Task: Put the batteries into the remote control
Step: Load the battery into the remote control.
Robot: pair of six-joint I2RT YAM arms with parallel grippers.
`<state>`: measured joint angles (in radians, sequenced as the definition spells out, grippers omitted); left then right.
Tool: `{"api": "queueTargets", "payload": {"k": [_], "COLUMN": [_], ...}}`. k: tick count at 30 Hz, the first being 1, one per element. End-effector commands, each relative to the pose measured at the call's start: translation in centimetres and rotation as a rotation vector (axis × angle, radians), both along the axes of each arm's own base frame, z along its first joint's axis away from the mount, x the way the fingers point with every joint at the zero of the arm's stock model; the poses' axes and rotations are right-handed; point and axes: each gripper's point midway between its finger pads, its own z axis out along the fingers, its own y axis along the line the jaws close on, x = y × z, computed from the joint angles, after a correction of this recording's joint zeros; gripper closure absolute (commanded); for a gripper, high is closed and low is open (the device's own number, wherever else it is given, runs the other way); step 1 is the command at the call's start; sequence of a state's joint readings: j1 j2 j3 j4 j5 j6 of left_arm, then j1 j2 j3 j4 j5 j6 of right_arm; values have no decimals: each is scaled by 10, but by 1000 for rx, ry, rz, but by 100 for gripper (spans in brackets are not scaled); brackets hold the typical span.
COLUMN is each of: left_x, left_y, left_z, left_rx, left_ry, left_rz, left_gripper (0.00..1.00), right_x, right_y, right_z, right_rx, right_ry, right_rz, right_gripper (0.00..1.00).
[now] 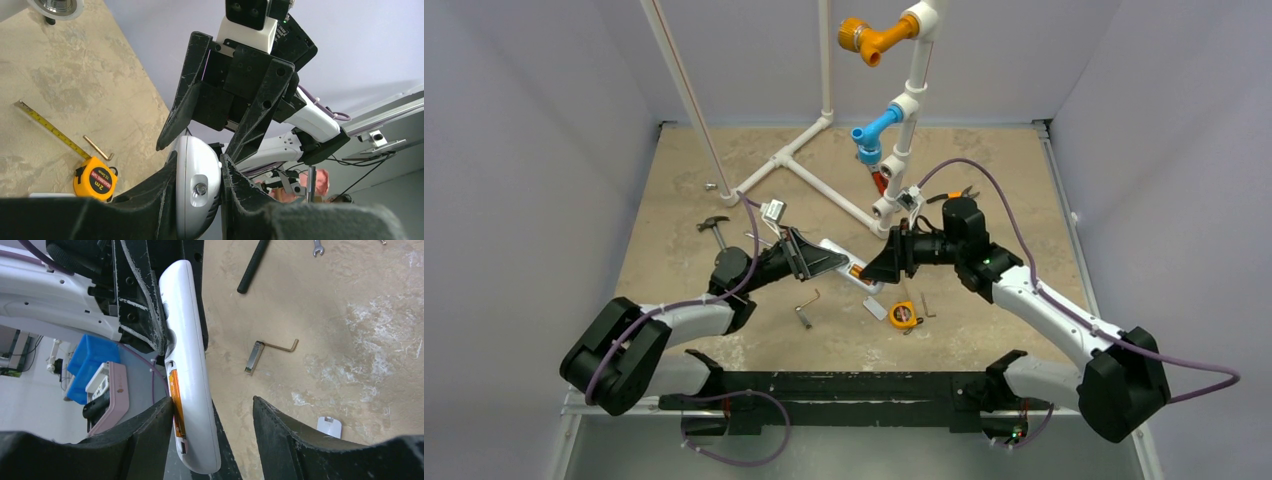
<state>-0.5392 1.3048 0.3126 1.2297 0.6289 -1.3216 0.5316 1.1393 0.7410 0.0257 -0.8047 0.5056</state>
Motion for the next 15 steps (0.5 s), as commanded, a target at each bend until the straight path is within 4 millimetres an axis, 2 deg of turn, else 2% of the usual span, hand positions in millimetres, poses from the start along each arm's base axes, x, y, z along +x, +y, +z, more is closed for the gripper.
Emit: {"api": "queueTargets", "payload": {"k": [1, 7, 15], "left_x": [3, 4, 4], "left_y": [2, 3, 4], "left_z": [20, 19, 18], "left_rx": [-11, 3, 8], "left_ry": [-78, -72, -69], "left_rz": [37, 49, 51], "left_gripper": [100, 100, 100], "right_x": [7, 8, 6], "right_y": [8, 12, 16], "right_z": [26, 31, 28], "right_rx": [57, 81, 98], "right_ry": [-64, -60, -28], "right_rz": [20, 42, 67], "right_gripper": [42, 40, 44]}}
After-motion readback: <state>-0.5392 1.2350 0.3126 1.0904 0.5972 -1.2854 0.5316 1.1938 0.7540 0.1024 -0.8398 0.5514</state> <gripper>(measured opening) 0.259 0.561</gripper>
